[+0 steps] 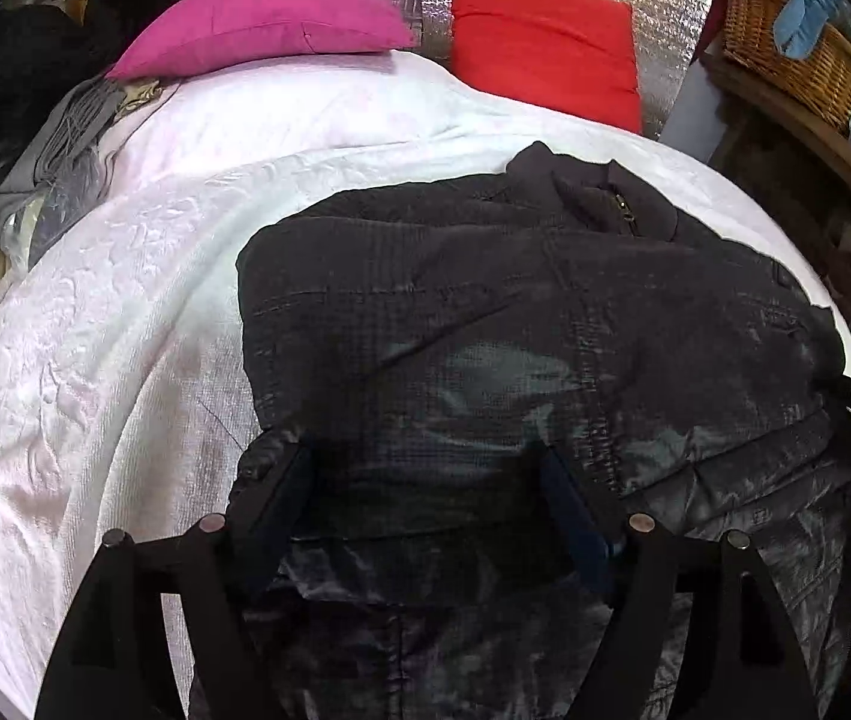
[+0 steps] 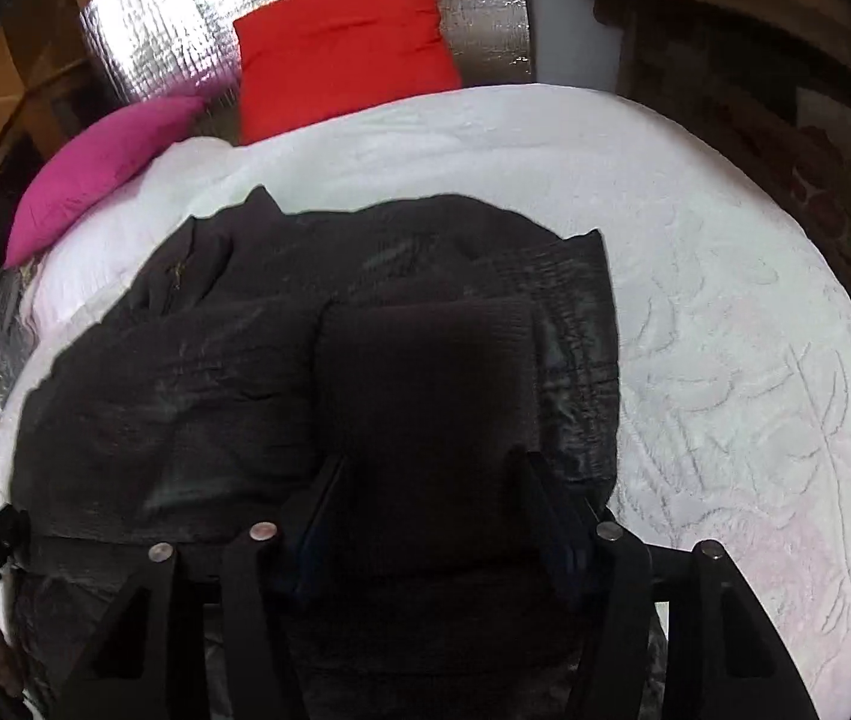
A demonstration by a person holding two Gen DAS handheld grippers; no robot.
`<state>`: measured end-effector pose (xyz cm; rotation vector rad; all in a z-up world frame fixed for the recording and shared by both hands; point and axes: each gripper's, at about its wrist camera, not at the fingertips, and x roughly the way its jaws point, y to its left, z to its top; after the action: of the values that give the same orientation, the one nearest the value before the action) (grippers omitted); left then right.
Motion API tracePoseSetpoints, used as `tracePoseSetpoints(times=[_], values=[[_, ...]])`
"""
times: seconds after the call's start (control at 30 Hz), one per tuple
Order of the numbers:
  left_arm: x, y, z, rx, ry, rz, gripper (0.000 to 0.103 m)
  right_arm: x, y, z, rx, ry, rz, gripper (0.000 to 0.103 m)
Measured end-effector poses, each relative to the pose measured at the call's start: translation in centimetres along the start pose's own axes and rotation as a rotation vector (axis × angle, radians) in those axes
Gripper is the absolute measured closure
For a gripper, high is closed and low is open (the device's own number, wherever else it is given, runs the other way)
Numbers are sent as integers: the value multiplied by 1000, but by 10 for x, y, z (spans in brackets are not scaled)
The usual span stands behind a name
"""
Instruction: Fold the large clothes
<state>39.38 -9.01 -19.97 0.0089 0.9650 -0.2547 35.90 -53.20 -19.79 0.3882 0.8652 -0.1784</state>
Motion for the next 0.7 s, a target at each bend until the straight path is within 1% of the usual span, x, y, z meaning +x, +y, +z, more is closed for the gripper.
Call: tracePoseSetpoints(times=[0.07,0.1,0.17,0.23,0.27,0.3,0.33,0.37,0.47,0.53,0.6,0.67,0.7], values=[[-7,6,1,-34,-9,-30,24,-15,-7,-1,39,-21,34,42],[-12,9,1,-50,-16,-48,24,-26,-11,-2,51,-38,68,42],[-24,16,1,-80,-39,-90,24,-43,-15,-5,58,-73,115,42],[-35,20,-1,-93,-63,-109,24,-64,-21,-11,60,-107,158,42],[-42,22,-4,-92,-78,-115,24,-72,-26,-16,68,-117,181,40],[-47,23,-7,-89,-86,-116,24,-81,-32,-25,86,-125,215,35],[-53,25,-10,-85,-94,-116,24,-86,-36,-31,100,-126,232,33],[-60,27,-15,-84,-101,-120,24,-90,-41,-39,115,-126,244,32],[-77,34,-29,-86,-120,-142,23,-98,-52,-65,137,-118,258,32],[-88,38,-40,-86,-132,-143,23,-113,-63,-86,138,-112,262,32],[-102,40,-56,-64,-157,-122,22,-126,-73,-107,143,-112,260,32],[-115,41,-79,-33,-177,-63,22,-133,-83,-127,150,-95,263,31],[-121,42,-90,-25,-180,-47,22,-135,-87,-137,152,-76,259,31]])
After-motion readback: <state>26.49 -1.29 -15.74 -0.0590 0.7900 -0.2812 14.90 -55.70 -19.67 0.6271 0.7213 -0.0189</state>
